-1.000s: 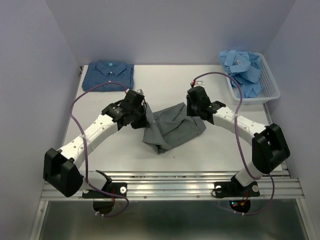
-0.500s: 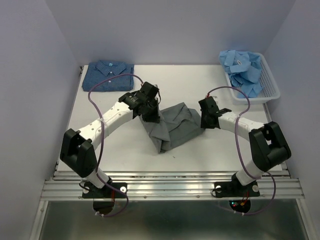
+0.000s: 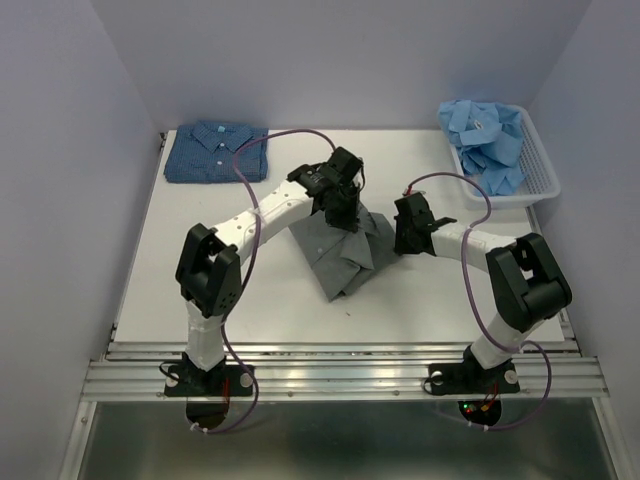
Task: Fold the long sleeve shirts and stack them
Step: Fold the shirt
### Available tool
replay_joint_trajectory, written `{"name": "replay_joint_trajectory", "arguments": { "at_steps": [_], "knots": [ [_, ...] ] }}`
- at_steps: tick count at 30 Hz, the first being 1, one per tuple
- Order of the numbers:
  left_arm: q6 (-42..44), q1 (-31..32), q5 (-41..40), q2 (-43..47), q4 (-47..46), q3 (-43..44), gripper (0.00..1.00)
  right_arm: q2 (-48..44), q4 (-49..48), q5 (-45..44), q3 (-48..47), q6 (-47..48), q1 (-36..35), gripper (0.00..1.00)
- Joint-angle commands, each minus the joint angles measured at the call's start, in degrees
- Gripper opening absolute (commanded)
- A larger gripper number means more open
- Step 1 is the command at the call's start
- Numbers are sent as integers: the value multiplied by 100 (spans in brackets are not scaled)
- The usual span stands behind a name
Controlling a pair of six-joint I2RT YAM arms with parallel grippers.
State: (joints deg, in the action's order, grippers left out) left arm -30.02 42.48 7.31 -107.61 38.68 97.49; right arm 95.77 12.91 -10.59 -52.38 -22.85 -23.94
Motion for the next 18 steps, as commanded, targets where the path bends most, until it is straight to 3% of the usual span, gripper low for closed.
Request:
{"name": "replay_joint_trajectory", "arguments": {
  "at_steps": [1, 9, 18],
  "knots": [
    [189, 94, 270, -391, -36, 735, 0, 188, 89, 505, 193, 53, 4, 21],
    [190, 111, 622, -1095, -238, 1421, 0, 162, 98, 567, 228, 140, 4, 21],
    [128, 120, 482, -1657, -229, 1975, 0, 162, 98, 725, 237, 202, 4, 21]
  ]
}}
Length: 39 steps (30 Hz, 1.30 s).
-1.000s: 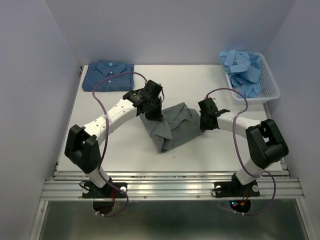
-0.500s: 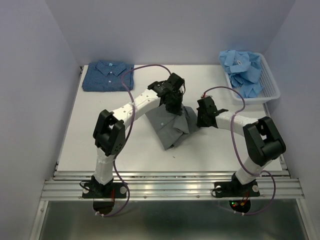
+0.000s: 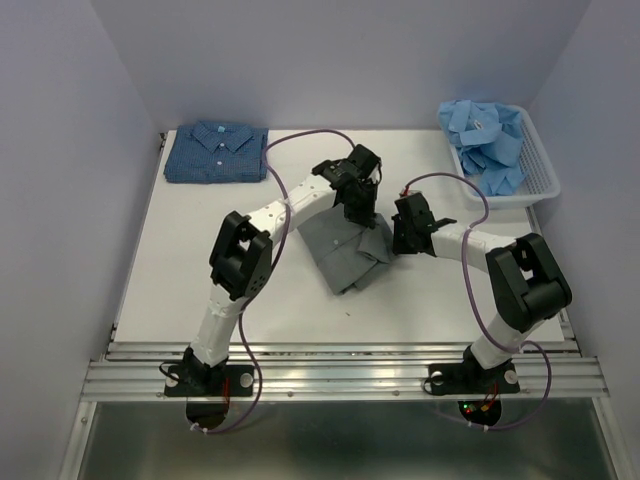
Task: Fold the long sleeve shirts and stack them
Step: Fold the shirt
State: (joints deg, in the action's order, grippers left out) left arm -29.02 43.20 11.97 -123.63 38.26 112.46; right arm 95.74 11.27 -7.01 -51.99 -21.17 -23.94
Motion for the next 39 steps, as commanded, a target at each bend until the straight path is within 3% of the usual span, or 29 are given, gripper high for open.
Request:
{"name": "replay_joint_trajectory", "arguments": {
  "at_steps": [1, 3, 6, 7, 9, 11, 15, 17, 18, 19, 23, 26, 27, 30, 31, 33, 36, 39],
  "knots": [
    [27, 48, 42, -160, -179, 513, 0, 155, 271, 375, 215, 34, 4, 21],
    [19, 48, 86, -275, -170, 583, 0, 94, 315, 349, 206, 34, 4, 21],
    [-16, 57, 139, -363, -309, 479, 31, -29, 350, 157, 180, 25, 4, 21],
    [-77, 57, 148, -337, -371, 435, 51, -73, 419, 25, 154, -27, 4, 21],
    [-87, 57, 200, -284, -521, 399, 62, -143, 551, -386, 23, -36, 4, 21],
    [-87, 57, 218, -161, -617, 434, 82, -380, 797, -730, -83, -229, 4, 25],
    [10, 48, 105, 128, -627, 715, 86, -1118, 1078, -1610, -338, -537, 4, 41],
    [88, 39, 60, 251, -627, 829, 99, -1591, 1167, -1769, -443, -590, 4, 56],
    [115, 22, 51, 313, -653, 899, 99, -1759, 1211, -1848, -487, -599, 4, 66],
    [141, 4, 43, 461, -679, 917, 99, -1918, 1237, -1840, -549, -590, 4, 99],
    [229, -75, -89, 928, -846, 786, 99, -2639, 1168, -1104, -558, -134, 4, 100],
    [239, -206, -431, 1367, -838, 427, 99, -2982, 904, 493, -488, 411, 4, 100],
    [195, -320, -536, 1629, -864, 95, 99, -3026, 669, 1569, -444, 447, 4, 100],
    [81, -575, -669, 2226, -1091, -853, 99, -2878, 176, 3592, -356, 229, -118, 100],
    [-24, -680, -669, 2386, -1154, -1101, 99, -2703, -244, 3871, -330, 192, -250, 100],
    [-113, -1040, -591, 2798, -1381, -1872, 99, -2465, -467, 3910, -460, 305, -845, 100],
    [-227, -1444, -468, 3134, -1611, -2630, 99, -1640, -65, 3585, -1047, 561, -1383, 100],
    [-254, -1586, -502, 3196, -1611, -2957, 99, -903, -81, 3418, -1243, 325, -1385, 100]
  ]
}}
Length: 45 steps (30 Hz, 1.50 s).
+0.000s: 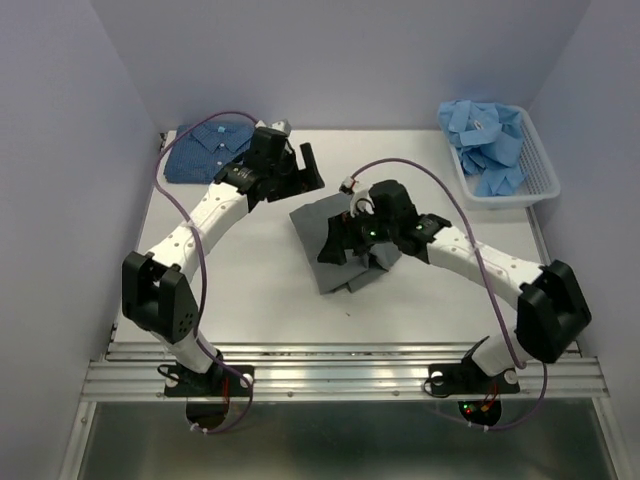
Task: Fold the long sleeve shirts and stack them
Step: Fold the shirt
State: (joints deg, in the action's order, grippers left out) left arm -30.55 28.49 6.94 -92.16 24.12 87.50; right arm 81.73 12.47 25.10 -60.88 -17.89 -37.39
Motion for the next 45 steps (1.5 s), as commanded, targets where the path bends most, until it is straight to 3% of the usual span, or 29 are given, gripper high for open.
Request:
{"name": "replay_joint_trajectory", "arguments": {
  "at_steps": [1, 7, 19, 28, 32, 37, 45],
  "knots": [
    [-92, -116, 35, 32, -214, -506, 99, 614, -210, 5, -380, -74, -41, 100],
    [-83, -107, 861, -319, -794, -840, 99, 941, -183, -1323, -65, -355, 152, 100],
    [189, -37, 1433, -1804, -1094, -638, 99, 1556, -701, -1087, 849, -426, 1487, 100],
    [269, -89, 1109, -2701, -839, -234, 99, 1820, -1150, -796, 1184, 74, 1752, 100],
    [303, -133, 985, -2579, -804, -252, 99, 1618, -1115, -560, 1088, 373, 1902, 100],
    [356, -89, 783, -1903, -725, -76, 99, 724, -1019, 653, 648, 603, 1902, 100],
    [242, 385, 343, -866, -540, -373, 99, -210, -834, 619, 1034, 172, 1902, 100]
  ]
}}
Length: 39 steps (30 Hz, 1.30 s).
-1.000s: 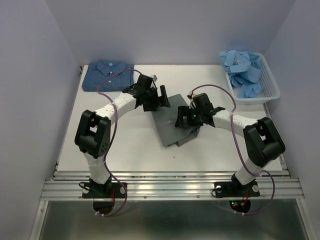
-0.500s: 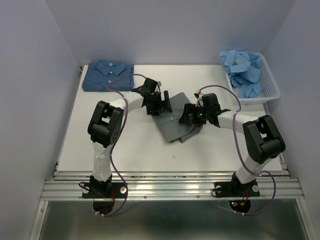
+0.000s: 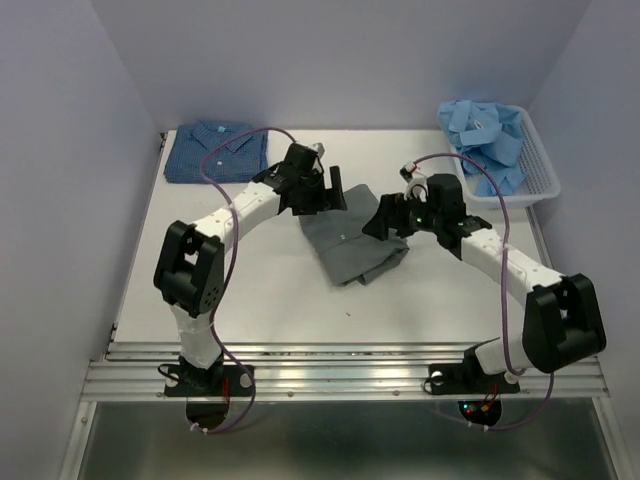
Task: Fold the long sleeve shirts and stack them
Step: Fold the shirt
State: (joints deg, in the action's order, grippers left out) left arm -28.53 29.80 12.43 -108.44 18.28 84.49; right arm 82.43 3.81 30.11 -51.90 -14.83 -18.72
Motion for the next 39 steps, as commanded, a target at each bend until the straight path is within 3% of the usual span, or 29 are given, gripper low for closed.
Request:
{"name": "replay_joint_trajectory", "arguments": {
  "at_steps": [1, 9, 18, 25, 31, 39],
  "knots": [
    [32, 367, -136, 894, 26, -151, 99, -289, 66, 66, 215, -239, 35, 100],
    [59, 975, 383, 773, -158, -792, 99, 9, 304, -716, 453, -547, 35, 100],
    [-47, 992, 489, 149, -220, -987, 99, 1608, 295, -1226, -233, -310, 141, 100],
    [-179, 992, 515, 43, -360, -1478, 99, 1654, 295, -2026, -391, 32, 141, 100],
    [-284, 1019, 463, 384, -405, -1585, 99, 1583, 374, -1869, -926, 611, 141, 100],
    [-513, 896, -416, 1422, -36, -1304, 99, 469, 366, -647, -787, 955, -78, 100]
  ]
}}
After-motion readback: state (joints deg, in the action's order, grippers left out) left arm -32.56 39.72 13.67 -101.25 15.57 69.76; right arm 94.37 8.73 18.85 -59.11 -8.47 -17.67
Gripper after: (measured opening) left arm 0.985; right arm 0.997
